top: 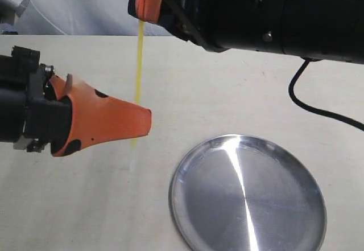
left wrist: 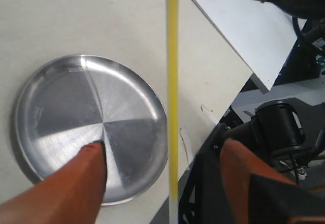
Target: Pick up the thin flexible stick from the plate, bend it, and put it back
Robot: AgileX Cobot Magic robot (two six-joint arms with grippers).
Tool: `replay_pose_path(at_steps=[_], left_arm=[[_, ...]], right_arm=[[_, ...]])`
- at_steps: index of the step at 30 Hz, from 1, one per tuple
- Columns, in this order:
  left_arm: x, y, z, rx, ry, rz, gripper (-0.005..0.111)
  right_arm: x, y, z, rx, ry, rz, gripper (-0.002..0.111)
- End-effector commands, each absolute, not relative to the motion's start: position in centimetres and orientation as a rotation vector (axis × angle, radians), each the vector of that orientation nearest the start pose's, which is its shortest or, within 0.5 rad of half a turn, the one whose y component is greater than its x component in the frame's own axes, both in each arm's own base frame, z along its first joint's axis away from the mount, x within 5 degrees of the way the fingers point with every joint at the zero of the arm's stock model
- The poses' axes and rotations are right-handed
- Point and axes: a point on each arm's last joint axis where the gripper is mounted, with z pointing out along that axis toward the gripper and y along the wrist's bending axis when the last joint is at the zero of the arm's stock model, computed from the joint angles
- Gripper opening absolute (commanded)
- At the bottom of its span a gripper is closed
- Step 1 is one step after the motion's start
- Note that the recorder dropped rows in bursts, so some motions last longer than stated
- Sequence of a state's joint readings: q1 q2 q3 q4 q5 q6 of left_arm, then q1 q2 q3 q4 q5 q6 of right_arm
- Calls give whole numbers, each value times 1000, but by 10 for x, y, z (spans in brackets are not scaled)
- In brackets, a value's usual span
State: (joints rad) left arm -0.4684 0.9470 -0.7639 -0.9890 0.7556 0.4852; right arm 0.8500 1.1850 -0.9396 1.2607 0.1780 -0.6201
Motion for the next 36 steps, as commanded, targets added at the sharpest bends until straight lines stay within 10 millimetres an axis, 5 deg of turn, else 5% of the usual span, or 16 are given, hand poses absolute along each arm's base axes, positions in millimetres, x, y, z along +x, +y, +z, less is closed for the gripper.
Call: replay_pose_path(at_steps=[1,7,12,36], left_arm=[[139,-130,335,503,2161,-1135,58],[142,-133,330,519,2192,-1138,52],[144,-133,328,542,2188,-1125,0],[141,-134,328,573,2199,-1142,0]], right_arm=[[165,210,367,-276,1918,1230,-1],[164,211,367,-255,1928,1265,-1],[164,211,367,-259,1928,1265,-1],[169,215,357,-520,1875,1050,-1]])
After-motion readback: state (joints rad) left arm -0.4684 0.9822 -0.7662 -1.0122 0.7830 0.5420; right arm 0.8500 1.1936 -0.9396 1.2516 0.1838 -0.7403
